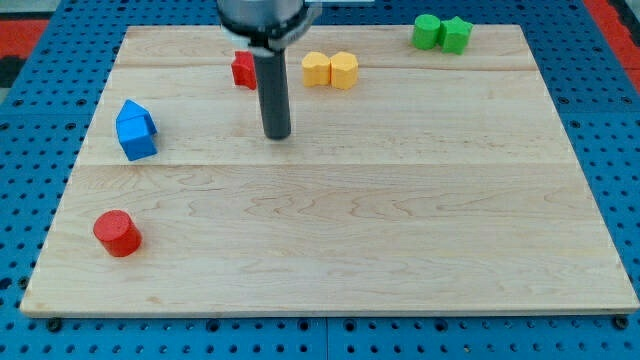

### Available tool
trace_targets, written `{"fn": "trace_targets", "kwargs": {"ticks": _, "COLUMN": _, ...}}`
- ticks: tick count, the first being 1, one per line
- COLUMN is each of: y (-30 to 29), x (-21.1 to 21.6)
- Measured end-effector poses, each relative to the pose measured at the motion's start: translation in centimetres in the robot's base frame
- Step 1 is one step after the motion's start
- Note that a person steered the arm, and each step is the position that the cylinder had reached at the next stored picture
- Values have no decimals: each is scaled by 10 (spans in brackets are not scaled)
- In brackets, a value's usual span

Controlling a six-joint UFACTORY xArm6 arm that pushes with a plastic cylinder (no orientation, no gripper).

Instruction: Slide the red star to the right of the blue triangle

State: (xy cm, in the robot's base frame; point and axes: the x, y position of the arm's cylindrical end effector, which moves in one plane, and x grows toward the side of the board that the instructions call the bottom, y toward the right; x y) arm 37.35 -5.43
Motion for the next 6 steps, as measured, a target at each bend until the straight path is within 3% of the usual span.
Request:
{"fn": "trace_targets", "kwargs": {"ticks": 1, "y": -1, "x": -48}}
{"fn": "trace_targets", "kwargs": {"ticks": 2, "y": 13, "x": -48}}
{"fn": "trace_targets", "kwargs": {"ticks": 4, "y": 3, "x": -117}}
{"fn": "trace_targets", "kwargs": {"ticks": 5, "y": -12, "x": -114}}
{"fn": "trace_targets", "kwargs": {"ticks": 6, "y": -61, "x": -82}}
